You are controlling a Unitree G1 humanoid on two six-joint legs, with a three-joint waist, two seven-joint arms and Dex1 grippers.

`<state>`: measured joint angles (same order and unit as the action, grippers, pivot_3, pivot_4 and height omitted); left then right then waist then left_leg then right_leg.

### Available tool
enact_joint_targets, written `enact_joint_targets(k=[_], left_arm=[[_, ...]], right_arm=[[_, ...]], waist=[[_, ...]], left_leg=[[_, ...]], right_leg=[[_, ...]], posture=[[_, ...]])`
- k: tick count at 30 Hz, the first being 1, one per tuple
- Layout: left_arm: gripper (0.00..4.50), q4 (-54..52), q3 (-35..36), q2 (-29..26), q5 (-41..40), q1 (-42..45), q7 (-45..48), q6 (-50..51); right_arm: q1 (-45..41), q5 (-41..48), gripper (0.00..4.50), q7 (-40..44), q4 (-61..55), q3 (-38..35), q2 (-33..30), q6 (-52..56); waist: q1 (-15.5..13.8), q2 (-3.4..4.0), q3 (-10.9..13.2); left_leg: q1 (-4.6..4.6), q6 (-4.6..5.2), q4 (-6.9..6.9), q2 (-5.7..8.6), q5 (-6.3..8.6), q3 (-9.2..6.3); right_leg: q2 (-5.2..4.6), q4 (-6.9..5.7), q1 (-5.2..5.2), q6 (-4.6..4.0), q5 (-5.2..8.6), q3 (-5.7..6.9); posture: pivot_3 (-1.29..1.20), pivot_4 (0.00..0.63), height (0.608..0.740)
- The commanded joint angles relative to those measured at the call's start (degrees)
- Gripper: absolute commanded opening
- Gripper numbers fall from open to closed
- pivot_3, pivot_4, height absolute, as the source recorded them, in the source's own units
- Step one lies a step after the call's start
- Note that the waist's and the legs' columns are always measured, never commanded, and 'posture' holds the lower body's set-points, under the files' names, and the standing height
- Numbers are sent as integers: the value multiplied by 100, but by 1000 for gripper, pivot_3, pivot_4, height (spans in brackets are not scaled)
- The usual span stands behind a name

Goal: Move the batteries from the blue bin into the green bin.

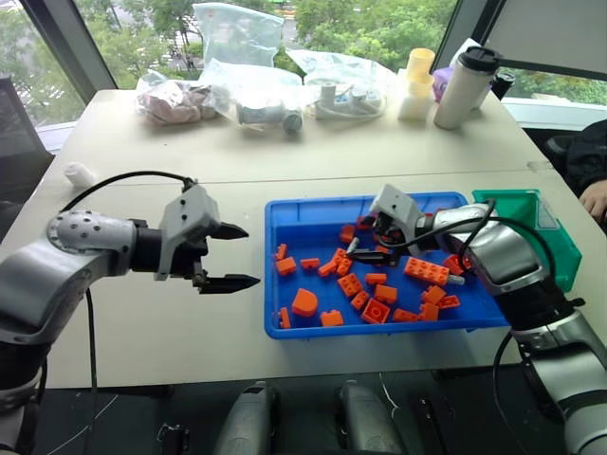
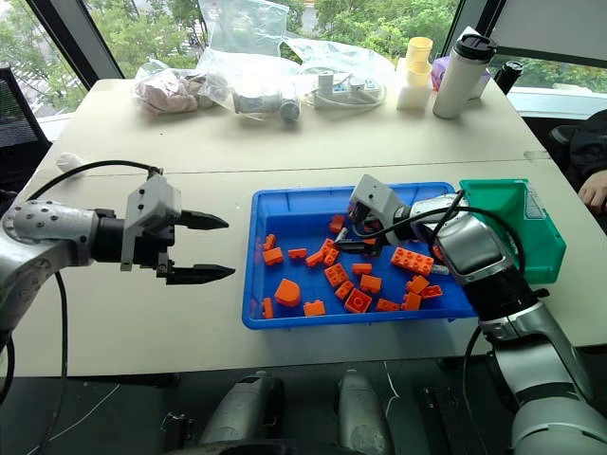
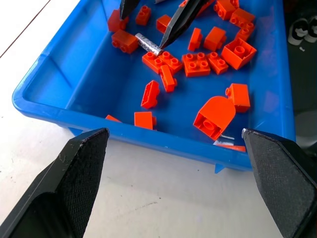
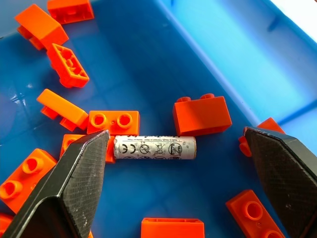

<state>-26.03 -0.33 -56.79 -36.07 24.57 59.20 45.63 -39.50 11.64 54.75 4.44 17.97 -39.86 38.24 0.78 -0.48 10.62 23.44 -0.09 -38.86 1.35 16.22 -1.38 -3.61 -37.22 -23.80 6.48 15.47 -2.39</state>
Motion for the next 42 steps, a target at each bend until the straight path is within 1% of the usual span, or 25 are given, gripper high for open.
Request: enact_joint_targets(k=[1,4,9,15,18,19,21,24,31,36,37,38,42], left_arm=[[4500,-77,61,40,62,47,-37,-118],[4500,-57,48,93,101,73,-38,-131],[4500,-25,-12,162,166,102,-50,-170],[4500,-6,-43,206,252,90,-63,-229],[4500,8,-85,232,320,72,-88,-278],[4500,10,-96,240,342,67,-89,-291],[4500,18,-91,258,358,74,-82,-295],[4500,43,-91,273,373,92,-77,-305],[4500,50,-97,310,390,114,-82,-300],[4500,49,-97,328,407,107,-76,-299],[4500,52,-99,334,413,106,-74,-300],[4500,46,-94,335,415,96,-71,-301],[4500,63,-115,377,435,92,-61,-307]], right_arm=[[-33,-66,4456,83,-196,-14,43,26],[51,-147,4456,126,-288,58,68,42],[24,-315,4456,30,-130,130,234,94],[30,-409,4456,69,-111,164,254,256],[25,-398,3646,77,-133,168,269,386],[24,-392,3085,79,-144,166,278,424],[27,-384,2225,86,-186,151,292,501],[39,-355,702,134,-277,126,293,572],[74,-131,702,159,-614,-97,285,785],[96,241,702,7,-999,-606,271,1150],[123,321,1216,-8,-1106,-703,247,1239],[152,375,1492,-21,-1195,-761,230,1304],[356,559,3556,-206,-1725,-1032,67,1769]], waist=[[1,0,0],[1,0,0],[4,0,0],[-3,0,0],[0,0,-1],[1,2,-3],[0,-4,-7],[0,-1,-5],[2,-1,-5],[-3,-1,-5],[-3,-1,-5],[-3,-1,-5],[-8,-1,-5]], left_leg=[[0,0,0,0,0,0],[0,0,0,0,0,0],[0,0,0,0,0,0],[-1,0,0,1,0,0],[-1,0,0,1,0,0],[-1,0,0,1,0,-1],[-6,0,0,0,0,-2],[-3,0,0,1,0,-2],[-3,0,0,1,0,-3],[-2,0,0,1,0,-3],[-2,0,0,1,0,-3],[-2,0,0,1,0,-4],[-2,0,0,0,0,-4]], right_leg=[[0,0,0,0,0,0],[0,0,0,0,0,0],[0,0,0,0,0,0],[-1,0,2,0,0,0],[-1,0,2,0,0,1],[-1,0,2,0,0,1],[1,0,7,0,0,2],[-1,0,4,0,0,2],[-1,0,4,0,0,2],[-4,0,3,0,0,2],[-5,0,3,0,0,2],[-5,0,3,0,0,2],[-7,1,3,0,0,2]], posture=[[0,150,740],[0,150,740],[0,150,740],[0,150,740],[0,150,740],[0,150,740],[0,150,740],[0,150,740],[0,150,740],[0,150,740],[0,150,740],[0,150,740],[0,150,740]])
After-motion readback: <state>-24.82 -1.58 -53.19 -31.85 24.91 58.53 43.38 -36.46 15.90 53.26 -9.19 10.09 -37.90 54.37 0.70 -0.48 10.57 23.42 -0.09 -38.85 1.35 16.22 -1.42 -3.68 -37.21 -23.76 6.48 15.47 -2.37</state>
